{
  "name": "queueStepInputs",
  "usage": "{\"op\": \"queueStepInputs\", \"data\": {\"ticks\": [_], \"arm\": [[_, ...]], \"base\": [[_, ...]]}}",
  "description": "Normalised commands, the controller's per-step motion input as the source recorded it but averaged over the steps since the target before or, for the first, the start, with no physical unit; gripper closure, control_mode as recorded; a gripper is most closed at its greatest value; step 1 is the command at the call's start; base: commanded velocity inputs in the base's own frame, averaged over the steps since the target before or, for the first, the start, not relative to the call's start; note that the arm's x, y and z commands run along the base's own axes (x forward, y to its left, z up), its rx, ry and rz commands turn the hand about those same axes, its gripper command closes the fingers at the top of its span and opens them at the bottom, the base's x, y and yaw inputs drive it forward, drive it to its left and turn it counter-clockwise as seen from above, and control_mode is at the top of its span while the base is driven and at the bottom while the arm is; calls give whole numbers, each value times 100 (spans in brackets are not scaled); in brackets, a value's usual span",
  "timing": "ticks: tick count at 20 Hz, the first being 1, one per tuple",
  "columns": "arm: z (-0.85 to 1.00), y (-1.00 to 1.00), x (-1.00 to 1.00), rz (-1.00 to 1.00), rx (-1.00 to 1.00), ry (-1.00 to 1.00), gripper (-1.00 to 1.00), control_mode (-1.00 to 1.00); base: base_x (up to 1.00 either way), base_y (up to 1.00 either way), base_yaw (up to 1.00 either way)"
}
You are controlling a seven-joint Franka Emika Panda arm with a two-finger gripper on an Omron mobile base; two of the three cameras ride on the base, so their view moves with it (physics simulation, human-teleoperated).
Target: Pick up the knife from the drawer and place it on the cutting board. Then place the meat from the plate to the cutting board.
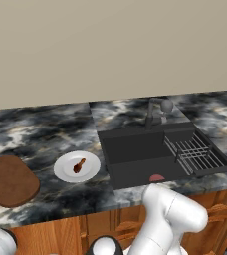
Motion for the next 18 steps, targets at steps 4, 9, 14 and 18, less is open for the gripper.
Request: {"op": "queueStepInputs", "data": {"ticks": [4,9,14,18], "arm": [[-18,5,3,0,0,2,-100,-100],[-23,12,2,0,0,2,-100,-100],[-26,14,2,0,0,2,-100,-100],[-25,12,7,0,-1,2,-100,-100]], "base": [[0,0,0],[0,0,0],[0,0,0],[0,0,0]]}}
